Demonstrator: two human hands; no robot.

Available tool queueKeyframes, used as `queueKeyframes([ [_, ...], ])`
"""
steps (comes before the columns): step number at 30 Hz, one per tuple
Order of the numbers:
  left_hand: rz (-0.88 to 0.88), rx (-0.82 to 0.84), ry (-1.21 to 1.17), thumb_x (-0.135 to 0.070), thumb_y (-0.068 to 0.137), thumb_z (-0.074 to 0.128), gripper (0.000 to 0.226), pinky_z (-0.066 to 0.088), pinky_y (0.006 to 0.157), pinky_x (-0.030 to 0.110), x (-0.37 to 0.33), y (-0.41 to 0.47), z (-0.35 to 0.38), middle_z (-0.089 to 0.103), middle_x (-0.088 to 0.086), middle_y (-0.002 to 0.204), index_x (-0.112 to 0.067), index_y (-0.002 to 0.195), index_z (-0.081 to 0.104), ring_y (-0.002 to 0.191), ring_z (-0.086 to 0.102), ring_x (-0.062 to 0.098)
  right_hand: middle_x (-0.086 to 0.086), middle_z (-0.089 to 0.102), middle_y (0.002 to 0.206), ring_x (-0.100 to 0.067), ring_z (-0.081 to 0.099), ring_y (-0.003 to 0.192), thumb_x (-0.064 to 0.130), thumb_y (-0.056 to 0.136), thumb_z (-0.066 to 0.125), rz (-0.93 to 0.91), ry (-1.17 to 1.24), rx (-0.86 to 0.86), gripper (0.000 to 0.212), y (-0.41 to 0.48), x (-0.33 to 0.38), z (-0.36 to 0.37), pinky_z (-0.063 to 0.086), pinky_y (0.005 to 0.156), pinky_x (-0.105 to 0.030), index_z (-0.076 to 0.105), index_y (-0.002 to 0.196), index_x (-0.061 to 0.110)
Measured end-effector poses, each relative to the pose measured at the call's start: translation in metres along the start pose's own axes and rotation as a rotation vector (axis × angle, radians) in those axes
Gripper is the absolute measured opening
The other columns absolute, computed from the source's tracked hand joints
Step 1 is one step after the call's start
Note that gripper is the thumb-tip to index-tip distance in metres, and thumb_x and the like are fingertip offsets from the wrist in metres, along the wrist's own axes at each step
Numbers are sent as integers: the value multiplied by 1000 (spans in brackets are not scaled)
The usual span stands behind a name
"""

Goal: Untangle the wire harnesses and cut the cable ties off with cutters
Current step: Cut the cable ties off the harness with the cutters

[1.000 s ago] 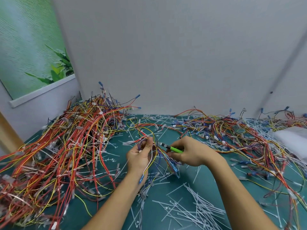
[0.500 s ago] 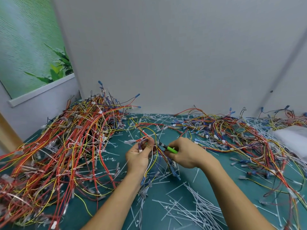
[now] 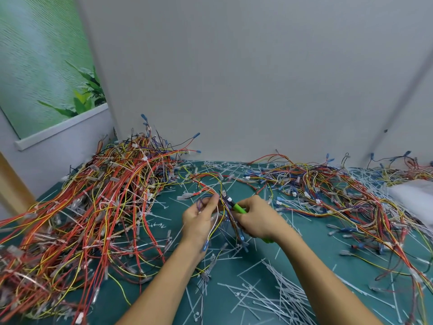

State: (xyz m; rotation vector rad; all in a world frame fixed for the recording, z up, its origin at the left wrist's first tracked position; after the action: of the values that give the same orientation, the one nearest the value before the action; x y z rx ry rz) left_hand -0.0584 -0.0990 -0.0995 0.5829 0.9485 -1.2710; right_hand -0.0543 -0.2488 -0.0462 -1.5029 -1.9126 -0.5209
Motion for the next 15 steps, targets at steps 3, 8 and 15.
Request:
queueKeyframes([
  [3,0,-38,51,-13,90,74,10,51,97,52,0,0,-1,73,18,91,-7,84,70,91,65,32,2,49,50,-18,40,49,34,96,64,-10,-75,-14,40,0,0,-3,35,50,-27,59,57,24],
  [8,74,-76,122,-20,91,74,15,53,88,38,2,-1,-4,73,2,77,-14,78,70,81,65,19,-10,70,76,-19,51,62,27,97,60,-56,-151,50,20,-3,4,-12,47,60,-32,73,89,14],
  [15,63,-55,136,-19,90,74,23,56,68,24,1,3,-6,75,-1,71,-16,67,74,65,69,8,1,64,77,-20,53,64,19,94,59,-63,-208,61,9,-5,3,-18,45,58,-31,68,92,21],
])
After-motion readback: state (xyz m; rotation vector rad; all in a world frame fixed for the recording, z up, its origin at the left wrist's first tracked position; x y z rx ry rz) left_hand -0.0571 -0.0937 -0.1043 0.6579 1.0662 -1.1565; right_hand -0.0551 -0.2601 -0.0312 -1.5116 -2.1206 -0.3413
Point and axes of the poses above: each hand's wrist, its own y-axis towards the middle knuckle, its own z-axis out of the palm, x = y × z, the point moved 3 cm from there along y, towards the middle knuckle
